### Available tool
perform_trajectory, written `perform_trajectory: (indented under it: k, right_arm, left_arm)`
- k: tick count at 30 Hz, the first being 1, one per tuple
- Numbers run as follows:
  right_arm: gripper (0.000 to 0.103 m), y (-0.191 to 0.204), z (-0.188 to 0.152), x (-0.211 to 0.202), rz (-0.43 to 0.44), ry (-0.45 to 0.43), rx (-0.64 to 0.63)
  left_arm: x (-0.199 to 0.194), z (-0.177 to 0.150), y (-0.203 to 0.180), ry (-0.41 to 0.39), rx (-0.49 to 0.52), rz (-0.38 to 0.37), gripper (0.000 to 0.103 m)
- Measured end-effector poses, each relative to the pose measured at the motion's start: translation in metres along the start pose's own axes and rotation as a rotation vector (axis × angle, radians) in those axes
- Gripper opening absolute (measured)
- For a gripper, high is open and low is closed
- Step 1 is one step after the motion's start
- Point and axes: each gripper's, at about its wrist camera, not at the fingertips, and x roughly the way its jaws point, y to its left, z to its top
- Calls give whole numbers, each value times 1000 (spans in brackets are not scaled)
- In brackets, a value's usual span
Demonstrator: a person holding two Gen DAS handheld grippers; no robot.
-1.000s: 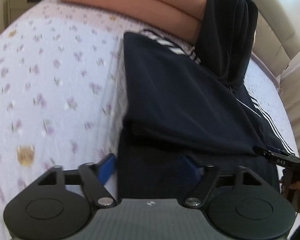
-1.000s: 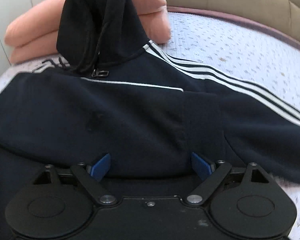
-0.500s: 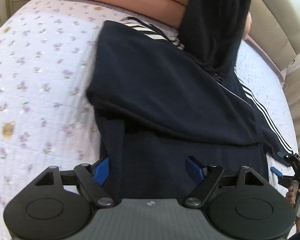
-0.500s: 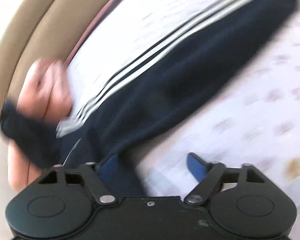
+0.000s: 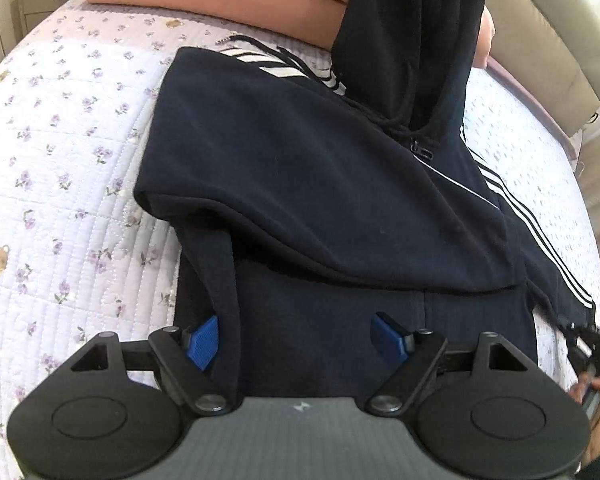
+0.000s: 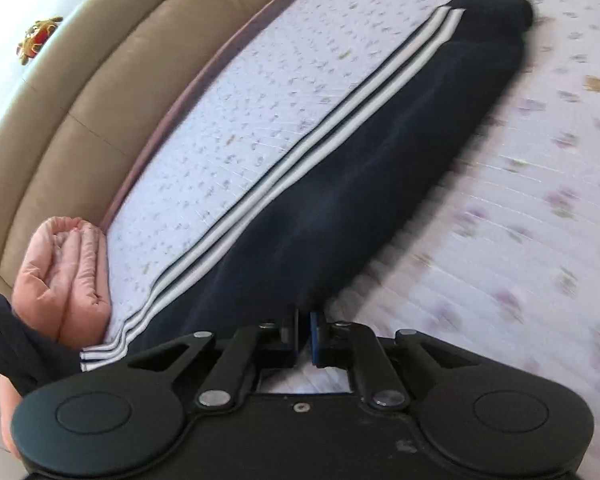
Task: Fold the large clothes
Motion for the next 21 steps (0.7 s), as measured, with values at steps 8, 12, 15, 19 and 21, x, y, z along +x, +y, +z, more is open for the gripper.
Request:
perform_trajectory:
  k: [8, 12, 15, 19, 21]
  right_arm:
    - [67, -30, 17, -7, 75, -100, 111]
    - [60, -45, 40, 9, 88, -169, 129]
    - [5, -42, 53, 13, -28, -192, 127]
    - [5, -42, 44, 3, -65, -176, 150]
    - [8, -47, 44, 8, -23, -194, 169]
  left_arm:
    - [-1, 2, 0, 13, -25, 0, 80]
    - [-1, 3, 5, 10, -51, -15, 80]
    - [-2, 3, 8, 8, -74, -23, 80]
    - [-7, 3, 8, -1, -72, -21, 79]
    - [-7, 3, 9, -1, -76, -20, 79]
